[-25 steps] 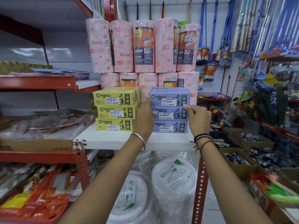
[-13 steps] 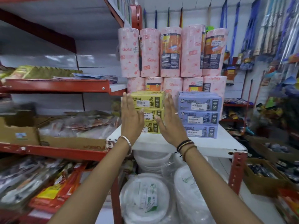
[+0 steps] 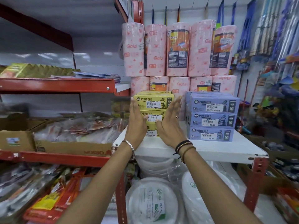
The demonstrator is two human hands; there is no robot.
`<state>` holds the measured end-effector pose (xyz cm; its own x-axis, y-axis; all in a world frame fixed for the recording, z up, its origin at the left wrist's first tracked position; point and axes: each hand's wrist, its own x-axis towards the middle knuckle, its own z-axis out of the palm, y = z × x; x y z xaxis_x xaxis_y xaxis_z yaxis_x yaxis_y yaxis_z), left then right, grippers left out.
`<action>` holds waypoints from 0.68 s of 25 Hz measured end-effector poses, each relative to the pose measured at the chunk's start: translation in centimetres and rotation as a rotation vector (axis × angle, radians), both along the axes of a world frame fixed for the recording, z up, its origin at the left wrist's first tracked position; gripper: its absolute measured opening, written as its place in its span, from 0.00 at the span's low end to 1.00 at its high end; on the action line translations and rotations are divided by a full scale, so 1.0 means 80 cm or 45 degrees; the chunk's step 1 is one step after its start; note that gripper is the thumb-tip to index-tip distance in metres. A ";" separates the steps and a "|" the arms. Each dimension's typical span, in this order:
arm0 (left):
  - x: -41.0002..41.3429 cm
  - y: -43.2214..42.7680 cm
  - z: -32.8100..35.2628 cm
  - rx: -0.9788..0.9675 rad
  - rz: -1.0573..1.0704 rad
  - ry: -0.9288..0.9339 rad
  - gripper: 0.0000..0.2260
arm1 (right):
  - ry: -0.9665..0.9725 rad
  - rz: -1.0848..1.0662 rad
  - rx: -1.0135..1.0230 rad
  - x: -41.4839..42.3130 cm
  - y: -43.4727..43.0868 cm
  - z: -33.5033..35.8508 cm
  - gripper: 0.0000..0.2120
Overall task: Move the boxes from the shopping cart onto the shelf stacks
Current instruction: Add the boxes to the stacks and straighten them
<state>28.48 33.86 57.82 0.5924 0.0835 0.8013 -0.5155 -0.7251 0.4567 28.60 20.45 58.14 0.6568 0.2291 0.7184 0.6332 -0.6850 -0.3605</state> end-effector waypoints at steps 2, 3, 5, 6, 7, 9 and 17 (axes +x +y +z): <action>0.003 0.003 0.000 0.002 0.012 -0.004 0.32 | -0.027 -0.024 -0.027 0.002 0.005 -0.002 0.42; 0.005 0.004 0.000 0.009 0.025 0.006 0.32 | -0.037 -0.053 -0.040 0.005 0.006 -0.003 0.42; 0.007 0.001 0.000 0.060 0.080 0.026 0.34 | -0.094 -0.176 -0.087 0.013 0.005 -0.011 0.43; 0.008 0.001 -0.001 0.110 0.121 0.017 0.35 | -0.137 -0.247 -0.113 0.017 0.004 -0.015 0.42; 0.010 0.002 -0.003 0.170 0.162 -0.014 0.35 | -0.179 -0.298 -0.133 0.022 0.004 -0.020 0.41; 0.016 0.007 -0.007 0.277 0.239 -0.071 0.34 | -0.225 -0.316 -0.155 0.029 0.001 -0.025 0.39; 0.035 0.036 -0.023 0.480 0.474 -0.016 0.30 | -0.343 -0.400 -0.286 0.047 -0.003 -0.029 0.40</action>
<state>31.32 36.72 56.02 0.5680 -0.0092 0.8230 -0.1958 -0.9727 0.1244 32.33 20.18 55.83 0.5158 0.2183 0.8284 0.4336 -0.9005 -0.0326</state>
